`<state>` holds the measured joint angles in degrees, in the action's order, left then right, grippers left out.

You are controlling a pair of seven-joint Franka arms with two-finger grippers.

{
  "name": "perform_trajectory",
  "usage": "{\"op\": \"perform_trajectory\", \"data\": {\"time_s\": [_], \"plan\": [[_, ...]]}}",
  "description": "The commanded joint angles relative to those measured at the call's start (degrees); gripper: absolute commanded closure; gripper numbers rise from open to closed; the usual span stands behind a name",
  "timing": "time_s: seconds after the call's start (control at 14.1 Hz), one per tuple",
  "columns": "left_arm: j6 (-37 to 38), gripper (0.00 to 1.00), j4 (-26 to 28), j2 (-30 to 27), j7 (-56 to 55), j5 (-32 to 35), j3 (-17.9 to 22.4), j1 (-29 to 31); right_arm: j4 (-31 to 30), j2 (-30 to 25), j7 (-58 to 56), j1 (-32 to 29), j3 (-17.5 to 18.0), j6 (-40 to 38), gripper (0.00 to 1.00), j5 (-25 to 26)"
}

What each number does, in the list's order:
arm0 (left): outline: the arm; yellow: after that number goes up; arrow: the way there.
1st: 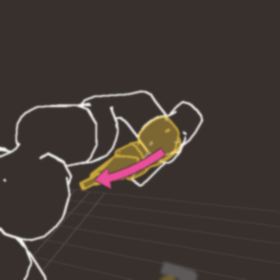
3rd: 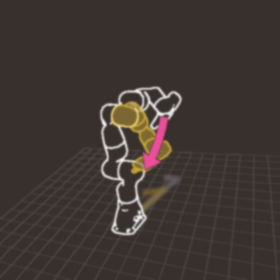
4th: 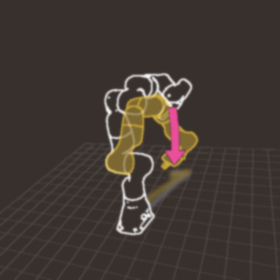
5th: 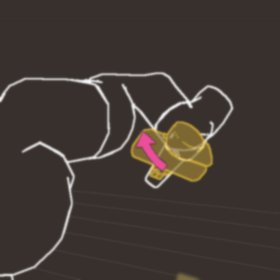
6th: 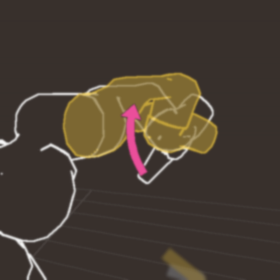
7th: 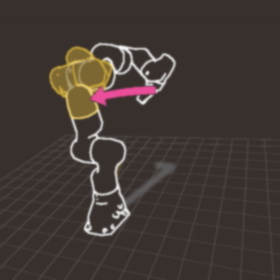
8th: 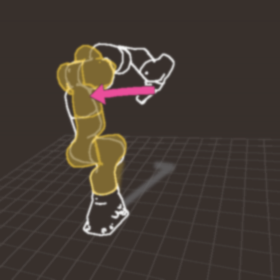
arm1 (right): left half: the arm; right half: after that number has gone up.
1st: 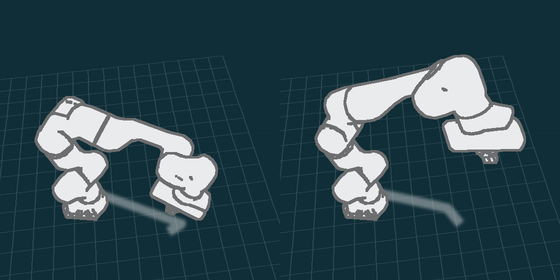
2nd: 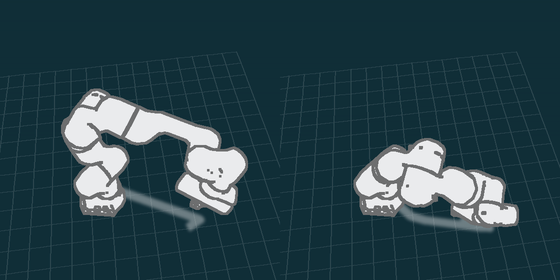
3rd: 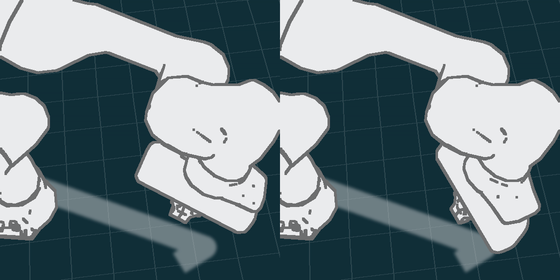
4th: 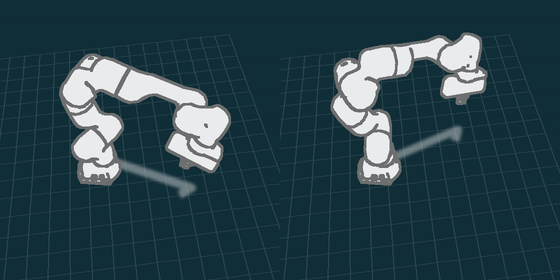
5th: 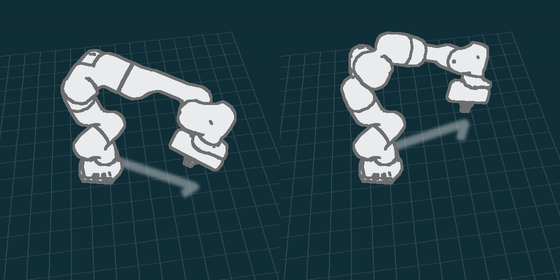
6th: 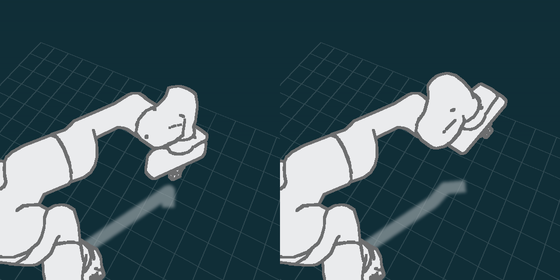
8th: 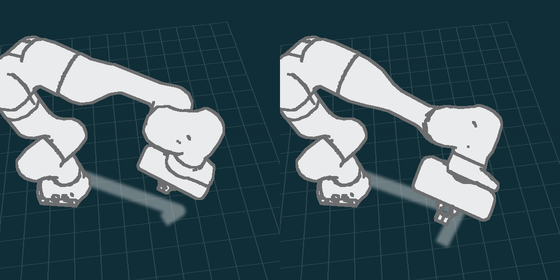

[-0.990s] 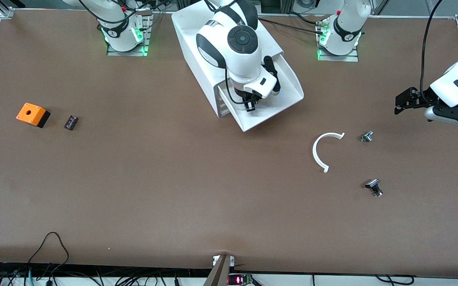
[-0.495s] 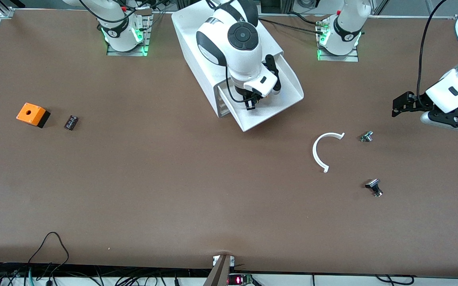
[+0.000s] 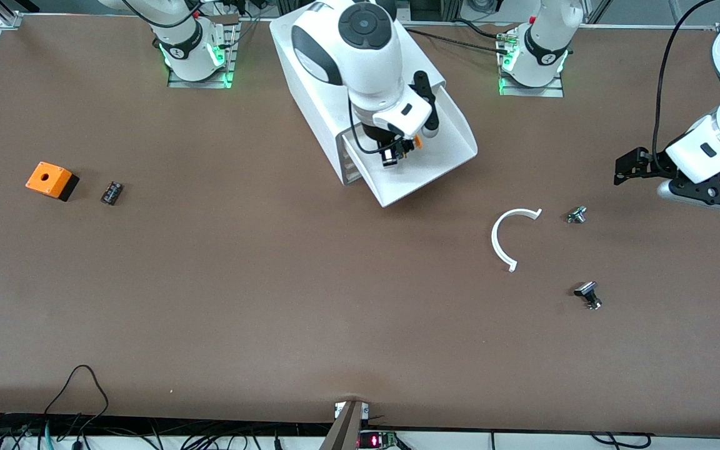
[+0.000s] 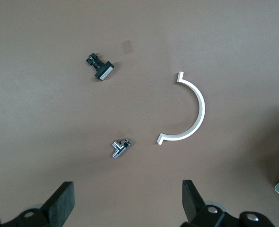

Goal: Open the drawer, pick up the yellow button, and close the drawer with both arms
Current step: 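Lift the button with the right gripper while the left gripper reaches the drawer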

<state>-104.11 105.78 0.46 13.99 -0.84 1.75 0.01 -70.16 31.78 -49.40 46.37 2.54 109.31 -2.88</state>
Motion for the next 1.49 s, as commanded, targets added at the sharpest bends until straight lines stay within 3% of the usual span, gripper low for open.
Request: {"op": "perform_trajectory", "data": {"time_s": [0.0,0.42,0.71,0.99,1.27,1.41], "plan": [[-0.22,0.00,0.56,-0.20,0.69,1.46,-0.17,0.17,-1.12,-2.68,0.09,-6.80,0.72,-1.47,0.64,0.77],[-0.22,0.01,0.30,0.59,-0.71,1.46,-0.17,-0.09,-6.29,-3.12,4.54,-17.09,-0.68,1.42,0.64,1.92],[0.13,0.01,-0.05,0.85,-13.68,1.28,-0.43,-0.71,-12.26,-3.30,11.50,-22.72,-2.45,6.34,0.64,1.91],[1.62,0.01,0.04,2.87,-24.77,-1.95,-3.59,-0.80,-22.63,-4.43,21.33,-30.01,-3.85,12.76,0.64,1.65],[-0.03,0.01,-0.05,6.65,-37.24,-3.02,-10.08,-1.23,-29.05,-5.58,35.12,-37.31,-4.99,12.94,0.64,1.74],[-3.10,0.01,0.47,8.14,-45.42,-3.02,-12.12,-4.21,-31.25,-5.50,43.02,-39.51,-5.08,12.33,0.64,1.65]]}}
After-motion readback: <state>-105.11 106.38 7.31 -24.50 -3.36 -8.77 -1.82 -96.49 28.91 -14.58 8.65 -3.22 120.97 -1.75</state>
